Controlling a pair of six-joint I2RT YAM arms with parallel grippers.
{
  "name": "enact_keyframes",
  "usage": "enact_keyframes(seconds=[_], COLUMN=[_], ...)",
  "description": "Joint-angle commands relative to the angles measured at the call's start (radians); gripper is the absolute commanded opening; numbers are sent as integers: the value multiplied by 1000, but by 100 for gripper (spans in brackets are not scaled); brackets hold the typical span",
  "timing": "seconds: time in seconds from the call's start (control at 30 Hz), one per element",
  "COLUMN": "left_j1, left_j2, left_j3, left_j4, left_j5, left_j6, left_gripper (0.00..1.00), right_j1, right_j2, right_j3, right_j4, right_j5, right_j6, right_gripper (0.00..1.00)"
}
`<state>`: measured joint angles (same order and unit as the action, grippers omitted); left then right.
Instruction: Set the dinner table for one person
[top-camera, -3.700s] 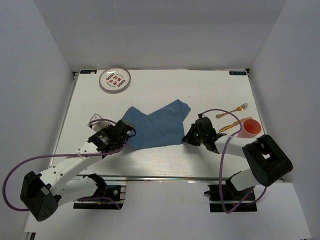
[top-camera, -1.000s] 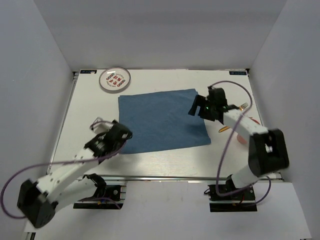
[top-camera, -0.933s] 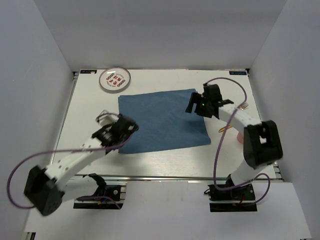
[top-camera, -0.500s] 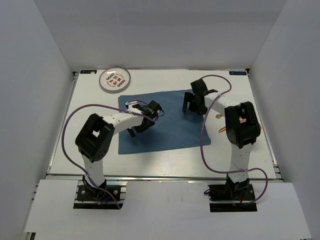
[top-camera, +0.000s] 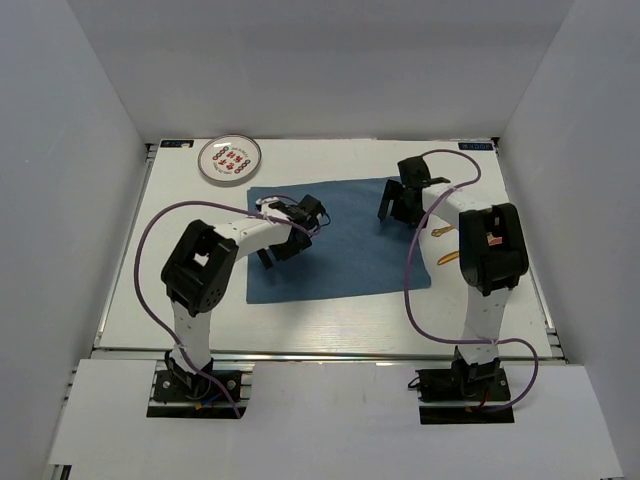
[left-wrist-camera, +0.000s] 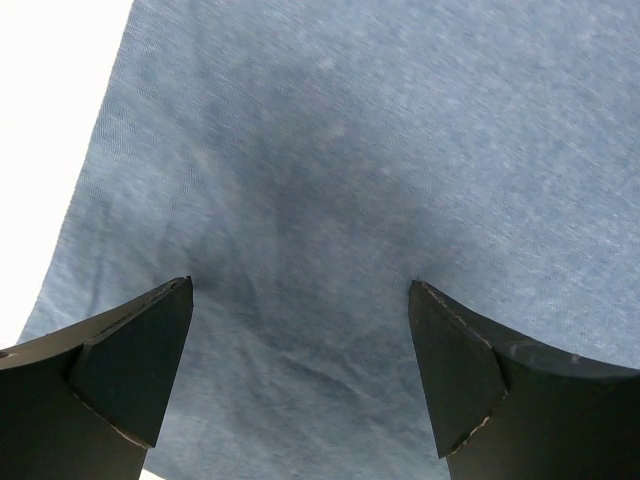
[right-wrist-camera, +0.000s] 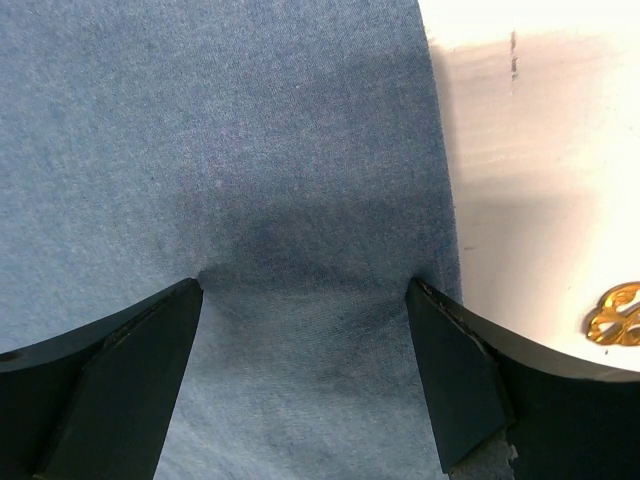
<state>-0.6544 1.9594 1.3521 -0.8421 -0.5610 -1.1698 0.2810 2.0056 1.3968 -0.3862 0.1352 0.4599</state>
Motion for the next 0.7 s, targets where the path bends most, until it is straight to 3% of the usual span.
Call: enact_keyframes(seconds=[0.0, 0.17, 0.3, 0.4, 0.47, 0.67], left_j1=[7, 7, 7, 7, 19, 126], left_j2=[-59, -128, -160, -221, -264, -404], left_j3=[4, -13, 42, 76, 55, -2], left_j4=[1, 11, -51, -69, -28, 123], left_j5=[12, 9, -30, -62, -88, -131], left_j6=[13, 16, 12, 1, -13, -8], left_gripper=[98, 98, 98, 98, 98, 98], right_j1=[-17, -34, -34, -35, -37, -6], right_j2=[-10, -4, -89, -198, -301, -580], right_j3=[-10, 45, 2, -42, -86, -204], right_j4=[6, -20, 19, 110, 216, 305], right_j5=[-60, -115, -204, -328, -388, -613], right_j6=[-15, -15, -4, -12, -20, -41], right_gripper=[89, 89, 89, 89, 89, 89])
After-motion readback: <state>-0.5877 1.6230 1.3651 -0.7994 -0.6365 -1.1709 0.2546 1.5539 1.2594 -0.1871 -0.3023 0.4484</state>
